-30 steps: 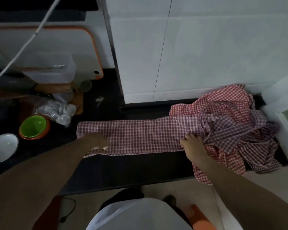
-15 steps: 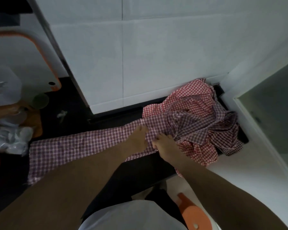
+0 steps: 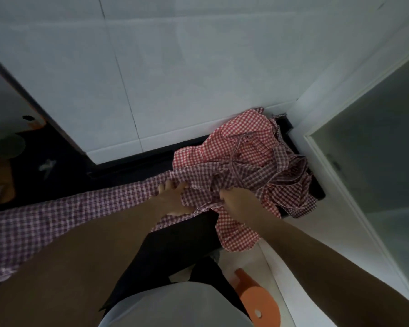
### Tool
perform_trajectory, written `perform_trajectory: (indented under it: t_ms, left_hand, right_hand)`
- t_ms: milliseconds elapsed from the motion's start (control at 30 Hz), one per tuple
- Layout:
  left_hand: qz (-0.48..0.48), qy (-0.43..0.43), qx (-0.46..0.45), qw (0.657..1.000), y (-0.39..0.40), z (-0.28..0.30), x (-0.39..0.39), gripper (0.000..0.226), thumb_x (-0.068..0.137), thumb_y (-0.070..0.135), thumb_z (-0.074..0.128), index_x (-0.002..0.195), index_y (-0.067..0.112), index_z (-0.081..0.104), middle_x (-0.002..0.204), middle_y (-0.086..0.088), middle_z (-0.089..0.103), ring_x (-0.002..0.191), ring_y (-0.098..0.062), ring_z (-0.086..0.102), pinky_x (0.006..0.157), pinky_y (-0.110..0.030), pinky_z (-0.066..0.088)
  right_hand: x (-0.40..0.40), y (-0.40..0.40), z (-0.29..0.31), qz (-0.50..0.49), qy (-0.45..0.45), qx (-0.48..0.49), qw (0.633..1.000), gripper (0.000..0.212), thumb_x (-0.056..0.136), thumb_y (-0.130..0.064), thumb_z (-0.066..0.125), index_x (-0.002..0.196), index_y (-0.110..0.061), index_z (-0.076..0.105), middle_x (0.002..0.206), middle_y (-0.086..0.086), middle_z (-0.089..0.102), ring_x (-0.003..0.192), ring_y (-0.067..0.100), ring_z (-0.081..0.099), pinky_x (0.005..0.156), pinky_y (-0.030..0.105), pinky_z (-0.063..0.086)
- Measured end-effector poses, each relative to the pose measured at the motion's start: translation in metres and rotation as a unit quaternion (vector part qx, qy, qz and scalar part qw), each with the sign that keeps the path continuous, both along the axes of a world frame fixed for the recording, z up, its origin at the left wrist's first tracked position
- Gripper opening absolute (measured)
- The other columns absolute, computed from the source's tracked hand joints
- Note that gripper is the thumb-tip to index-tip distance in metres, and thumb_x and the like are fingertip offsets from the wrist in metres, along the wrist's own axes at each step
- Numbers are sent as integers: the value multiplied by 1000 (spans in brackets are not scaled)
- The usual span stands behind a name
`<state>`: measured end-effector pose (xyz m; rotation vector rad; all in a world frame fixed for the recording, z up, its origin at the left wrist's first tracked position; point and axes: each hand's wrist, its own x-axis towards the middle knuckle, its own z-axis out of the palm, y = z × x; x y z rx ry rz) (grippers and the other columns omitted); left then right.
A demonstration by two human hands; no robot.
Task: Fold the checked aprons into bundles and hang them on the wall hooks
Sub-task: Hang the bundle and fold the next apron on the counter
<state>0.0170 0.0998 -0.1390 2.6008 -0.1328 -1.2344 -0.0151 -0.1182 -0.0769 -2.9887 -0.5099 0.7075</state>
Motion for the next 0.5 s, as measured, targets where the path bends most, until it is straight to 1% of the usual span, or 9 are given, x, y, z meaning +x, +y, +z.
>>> perform_trajectory:
  t_ms: [67, 133, 167, 267, 300, 367, 400, 433, 500]
  left_hand:
    - [0, 5, 8, 1000, -3, 1, 0, 103, 78, 71, 64, 151, 47, -4, 161, -7, -13, 148, -42, -7, 115, -67, 19]
    - [1, 5, 14, 1000, -6, 0, 0, 106, 75, 70, 67, 151, 48, -5, 161, -8, -14, 148, -42, -8, 114, -68, 19]
    - [2, 3, 15, 1000, -6, -1, 0, 108, 74, 70, 68, 151, 47, -5, 161, -8, -14, 148, -43, -8, 114, -68, 18]
    - [-11, -56, 20, 998, -11, -4, -7, 107, 78, 65, 68, 156, 35, 2, 163, -13, -5, 148, -44, 3, 116, -62, 19]
    - [-20, -85, 26, 996, -13, -4, -10, 104, 80, 63, 67, 157, 31, 5, 163, -14, 0, 148, -44, 7, 116, -59, 20]
    - [-32, -112, 41, 992, -17, -11, -13, 102, 81, 63, 66, 157, 28, 7, 162, -15, 3, 148, -43, 10, 116, -57, 21]
    - [-39, -103, 49, 993, -20, -16, -12, 103, 80, 64, 66, 156, 30, 5, 162, -14, 2, 148, -44, 9, 116, -57, 22]
    - [-43, -85, 57, 994, -21, -21, -10, 106, 78, 67, 66, 155, 34, 2, 161, -12, -1, 148, -44, 8, 115, -58, 22]
    - [-45, -52, 70, 995, -25, -29, -4, 112, 70, 73, 67, 152, 40, -1, 159, -8, -4, 147, -45, 8, 114, -60, 23]
  right_hand:
    - [-12, -20, -6, -19, 45, 40, 998, 22, 104, -29, 47, 111, -13, 59, 103, 5, 63, 93, 21, 59, 78, 24, 34]
    - [-31, -37, -15, -44, 99, 74, 991, 18, 103, -32, 48, 101, -18, 58, 92, 1, 59, 85, 17, 54, 72, 23, 33]
    - [-43, -44, -20, -55, 125, 85, 987, 19, 104, -32, 47, 102, -17, 58, 92, 2, 60, 85, 15, 52, 70, 23, 33]
    - [-76, -62, -33, -89, 208, 78, 971, 32, 105, -30, 46, 125, -9, 60, 105, 12, 61, 87, 17, 50, 66, 19, 35]
    - [-85, -69, -41, -101, 231, 68, 965, 34, 104, -29, 49, 130, -9, 59, 108, 12, 61, 91, 21, 55, 69, 19, 40]
    - [-100, -80, -54, -118, 267, 24, 956, 43, 99, -30, 59, 138, -13, 53, 129, 10, 60, 114, 26, 59, 91, 29, 50]
    - [-106, -83, -57, -132, 287, 2, 949, 52, 95, -33, 64, 141, -15, 50, 138, 8, 56, 122, 26, 56, 99, 34, 49]
    - [-109, -84, -58, -143, 312, -12, 939, 59, 92, -37, 67, 143, -17, 48, 142, 6, 53, 126, 26, 54, 104, 36, 47]
    - [-111, -83, -54, -146, 377, -33, 914, 60, 88, -43, 67, 143, -23, 51, 144, 2, 52, 130, 24, 51, 108, 38, 43]
